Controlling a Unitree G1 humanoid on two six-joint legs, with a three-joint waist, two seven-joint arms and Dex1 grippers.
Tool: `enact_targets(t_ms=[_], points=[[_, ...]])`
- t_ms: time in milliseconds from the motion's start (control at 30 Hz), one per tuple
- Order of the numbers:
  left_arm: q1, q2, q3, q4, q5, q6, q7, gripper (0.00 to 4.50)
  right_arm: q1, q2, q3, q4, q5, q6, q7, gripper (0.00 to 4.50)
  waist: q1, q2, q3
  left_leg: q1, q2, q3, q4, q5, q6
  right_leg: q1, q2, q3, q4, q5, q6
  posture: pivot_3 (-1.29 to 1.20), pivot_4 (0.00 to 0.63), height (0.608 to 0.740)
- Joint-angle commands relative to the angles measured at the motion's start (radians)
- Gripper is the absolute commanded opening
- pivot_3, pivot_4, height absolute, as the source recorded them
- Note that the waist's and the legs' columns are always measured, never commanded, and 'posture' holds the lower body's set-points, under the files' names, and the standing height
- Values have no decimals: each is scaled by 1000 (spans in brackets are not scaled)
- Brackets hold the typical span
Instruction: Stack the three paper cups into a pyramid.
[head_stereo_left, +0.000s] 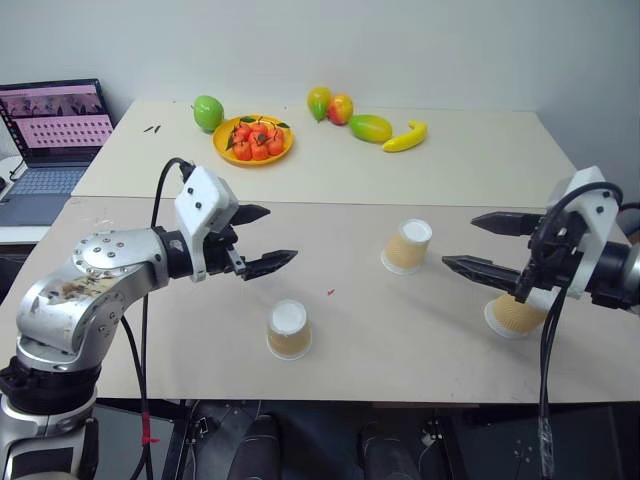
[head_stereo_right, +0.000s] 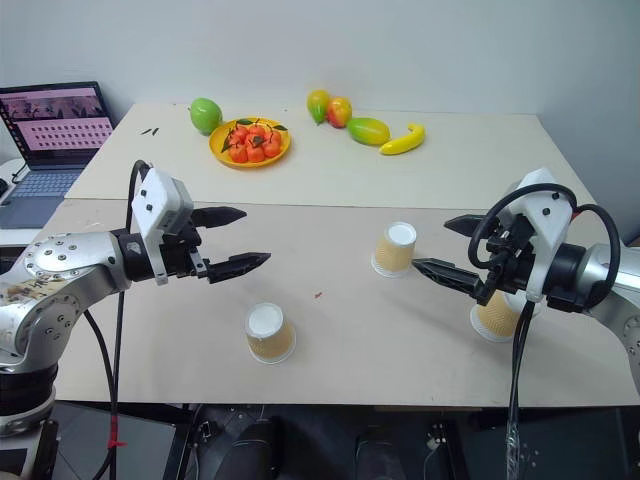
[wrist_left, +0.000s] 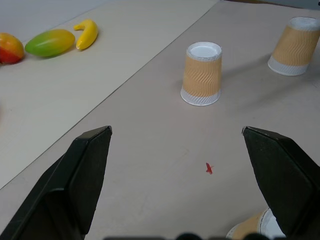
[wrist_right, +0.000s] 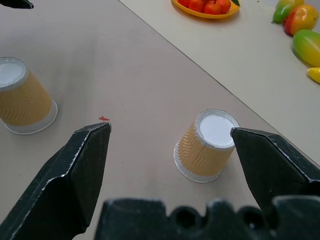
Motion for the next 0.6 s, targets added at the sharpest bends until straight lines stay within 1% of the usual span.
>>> enact_targets(t_ms=[33,167,333,367,600], points=[[-39,-10,19,3,5,-25,16,4472,5,-4,-29,-4,-10,-33,-4,4500,0,0,0,0,0,0,0,0,0,0,0,0,0,0,0,0,150,732],[-105,-54,-1,54,20,-31,42,4472,10,33,-31,-9,-22,-28,-70,4500,3,0,0,0,0,-1,2,0,0,0,0,0,1,0,0,0,150,732],[-135,-88,-17,83,26,-33,49,4472,21,42,-52,-5,-48,-43,-104,4500,2,0,0,0,-1,-1,2,0,0,0,0,0,1,0,0,0,150,732],[-138,-93,-20,86,27,-34,48,4472,36,39,-64,-1,-57,-49,-101,4500,1,0,0,0,-1,-1,2,0,0,0,0,0,1,0,0,0,150,732],[-161,-122,-25,120,4,-19,25,4472,257,29,-258,104,-174,-176,-13,4500,6,0,0,0,-1,-1,2,0,0,1,-1,0,1,0,1,0,150,732]])
